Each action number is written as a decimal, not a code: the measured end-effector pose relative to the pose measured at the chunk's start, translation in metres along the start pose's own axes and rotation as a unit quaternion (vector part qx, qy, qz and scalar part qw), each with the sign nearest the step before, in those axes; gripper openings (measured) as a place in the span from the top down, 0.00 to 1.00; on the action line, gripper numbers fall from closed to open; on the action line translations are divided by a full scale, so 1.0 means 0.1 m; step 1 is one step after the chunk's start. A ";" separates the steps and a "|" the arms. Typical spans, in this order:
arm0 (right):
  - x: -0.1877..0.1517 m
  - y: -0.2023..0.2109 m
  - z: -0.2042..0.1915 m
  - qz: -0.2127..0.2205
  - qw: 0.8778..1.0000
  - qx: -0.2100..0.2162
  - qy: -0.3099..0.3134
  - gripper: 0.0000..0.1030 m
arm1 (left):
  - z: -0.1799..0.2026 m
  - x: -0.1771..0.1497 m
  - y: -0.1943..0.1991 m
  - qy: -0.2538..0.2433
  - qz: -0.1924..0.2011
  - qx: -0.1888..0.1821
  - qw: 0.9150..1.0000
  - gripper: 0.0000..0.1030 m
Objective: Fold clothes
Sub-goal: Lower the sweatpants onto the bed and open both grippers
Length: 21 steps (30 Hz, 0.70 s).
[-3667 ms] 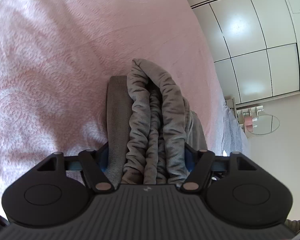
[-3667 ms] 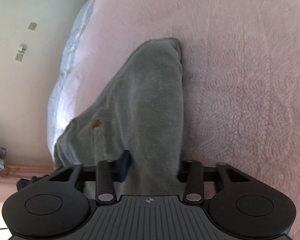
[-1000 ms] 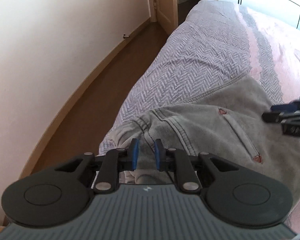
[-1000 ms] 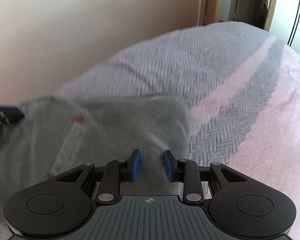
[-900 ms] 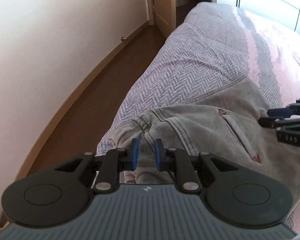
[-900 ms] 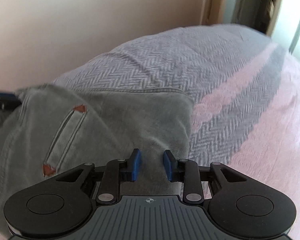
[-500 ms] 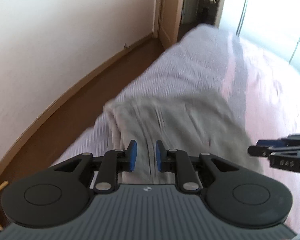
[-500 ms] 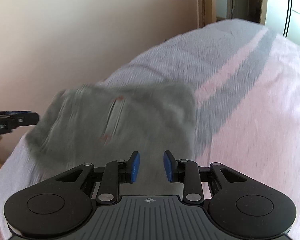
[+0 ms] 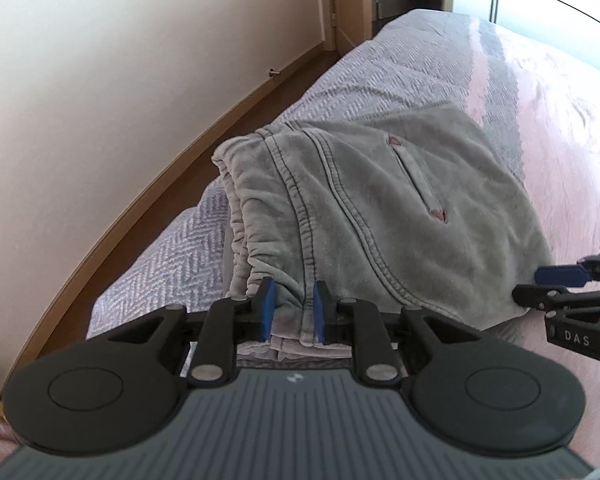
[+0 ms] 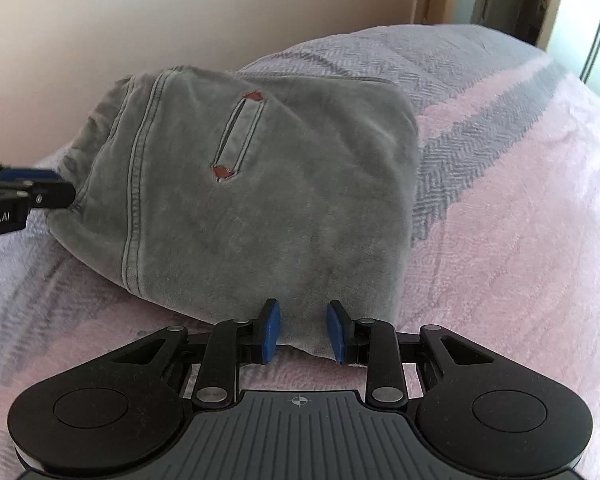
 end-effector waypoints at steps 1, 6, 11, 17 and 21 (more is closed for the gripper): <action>0.03 0.04 0.04 -0.006 1.000 0.004 -0.009 0.70 | 0.01 0.03 0.04 0.014 0.001 0.001 1.000 0.83; 0.04 0.46 0.22 -0.027 0.998 0.014 -0.052 0.22 | 0.09 0.11 0.48 0.120 0.009 -0.016 0.993 0.71; -0.02 0.93 0.26 -0.027 0.998 0.024 -0.050 0.22 | 0.31 0.10 1.01 0.148 0.002 -0.002 0.989 0.60; -0.08 1.37 0.33 -0.024 0.998 0.028 -0.046 0.22 | 0.55 -0.03 1.53 0.141 -0.013 0.035 0.989 0.51; -0.18 1.65 0.42 -0.020 0.998 0.028 -0.047 0.21 | 0.70 -0.16 1.82 0.149 -0.015 0.040 0.988 0.49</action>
Point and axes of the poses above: each gripper's, at about its wrist camera, not at the fingertips, and y roughly against the way its jaws point, z to its right, x to its top, the point moved 8 cm from there along -y, roughly the way its jaws point, and after that the axes turned 14 degrees about -x, right-handed, at the moved point
